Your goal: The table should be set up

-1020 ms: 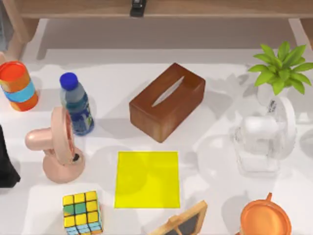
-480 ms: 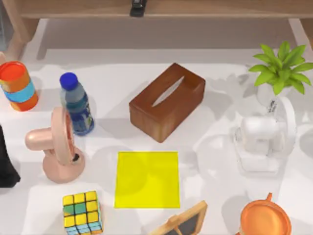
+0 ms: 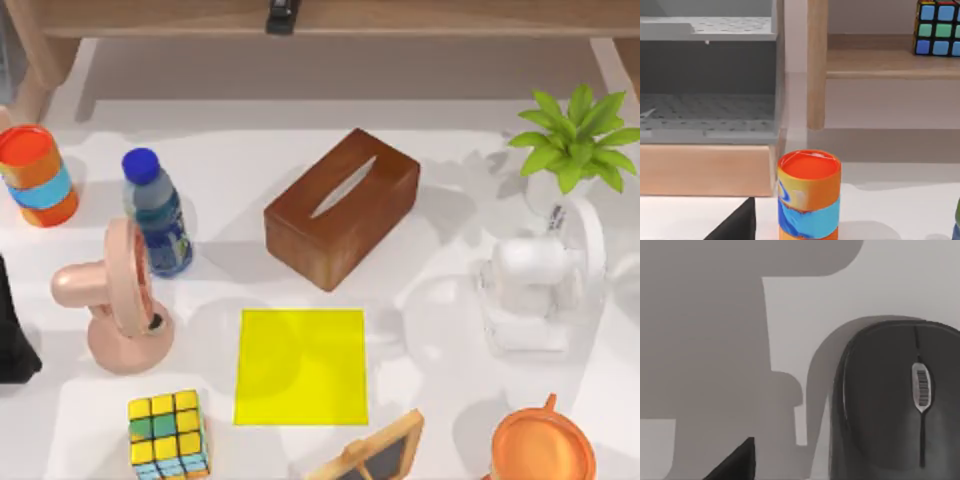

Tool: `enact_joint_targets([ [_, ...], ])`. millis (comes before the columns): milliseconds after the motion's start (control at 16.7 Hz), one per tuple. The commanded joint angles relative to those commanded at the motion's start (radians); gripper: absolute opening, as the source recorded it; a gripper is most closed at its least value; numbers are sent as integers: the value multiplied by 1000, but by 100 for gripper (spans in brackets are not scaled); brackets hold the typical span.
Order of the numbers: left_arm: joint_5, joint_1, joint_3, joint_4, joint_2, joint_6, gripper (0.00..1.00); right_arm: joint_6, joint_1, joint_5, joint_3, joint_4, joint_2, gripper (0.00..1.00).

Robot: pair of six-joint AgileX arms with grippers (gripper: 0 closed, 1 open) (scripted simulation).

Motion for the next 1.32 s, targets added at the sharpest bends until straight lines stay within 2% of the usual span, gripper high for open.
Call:
enact_joint_targets([
  [300, 0, 0, 0, 0, 0, 0, 100, 1, 2, 0, -11, 16, 6, 100],
  [1080, 0, 0, 0, 0, 0, 0, 100, 1, 2, 0, -11, 16, 6, 2],
  [1320, 0, 0, 0, 0, 0, 0, 100, 1, 2, 0, -11, 16, 6, 0],
])
